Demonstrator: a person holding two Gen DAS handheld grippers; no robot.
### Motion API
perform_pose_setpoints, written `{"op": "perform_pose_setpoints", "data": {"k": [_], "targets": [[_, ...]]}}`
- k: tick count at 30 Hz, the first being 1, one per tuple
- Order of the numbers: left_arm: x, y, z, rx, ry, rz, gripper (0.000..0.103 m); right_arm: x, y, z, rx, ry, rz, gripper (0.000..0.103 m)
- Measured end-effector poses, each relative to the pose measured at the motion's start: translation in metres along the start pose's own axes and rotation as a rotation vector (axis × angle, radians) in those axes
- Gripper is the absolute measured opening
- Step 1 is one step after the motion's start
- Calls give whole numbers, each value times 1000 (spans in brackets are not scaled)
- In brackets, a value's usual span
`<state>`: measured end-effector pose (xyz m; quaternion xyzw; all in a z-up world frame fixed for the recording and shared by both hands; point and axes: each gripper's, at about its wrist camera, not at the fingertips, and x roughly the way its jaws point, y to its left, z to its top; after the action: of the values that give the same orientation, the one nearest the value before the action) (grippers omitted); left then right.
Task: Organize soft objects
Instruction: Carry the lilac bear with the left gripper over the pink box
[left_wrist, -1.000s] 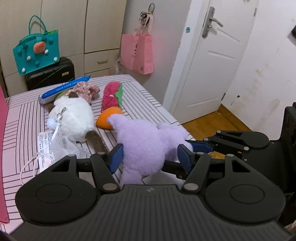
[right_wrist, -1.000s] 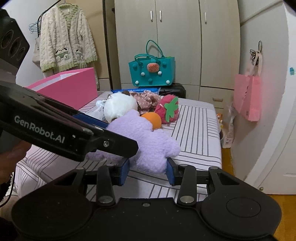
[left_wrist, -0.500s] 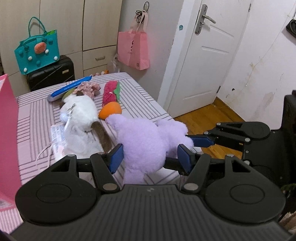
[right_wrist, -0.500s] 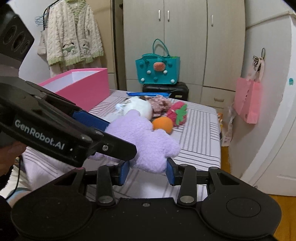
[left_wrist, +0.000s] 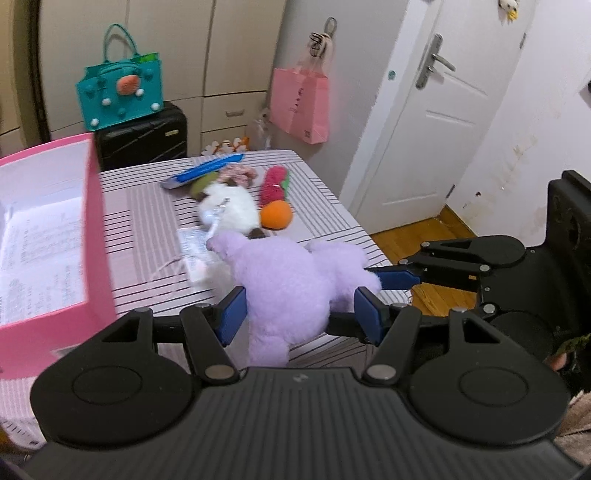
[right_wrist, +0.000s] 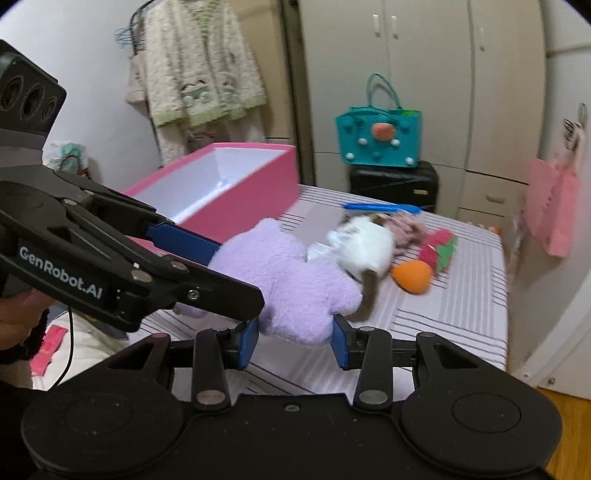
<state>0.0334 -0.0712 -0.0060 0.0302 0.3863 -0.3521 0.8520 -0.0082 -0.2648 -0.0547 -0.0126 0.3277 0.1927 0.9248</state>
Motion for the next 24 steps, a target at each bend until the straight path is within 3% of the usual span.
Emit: {"op": "perform_pose_setpoints", "data": {"k": [12,24], "targets": [[-51,64,0,-85,-94,102,62,32,53,50,-107,-1,119,47],[-56,159,25,-209,-189,195,62,99,92,125,-263,-17,175,47]]}}
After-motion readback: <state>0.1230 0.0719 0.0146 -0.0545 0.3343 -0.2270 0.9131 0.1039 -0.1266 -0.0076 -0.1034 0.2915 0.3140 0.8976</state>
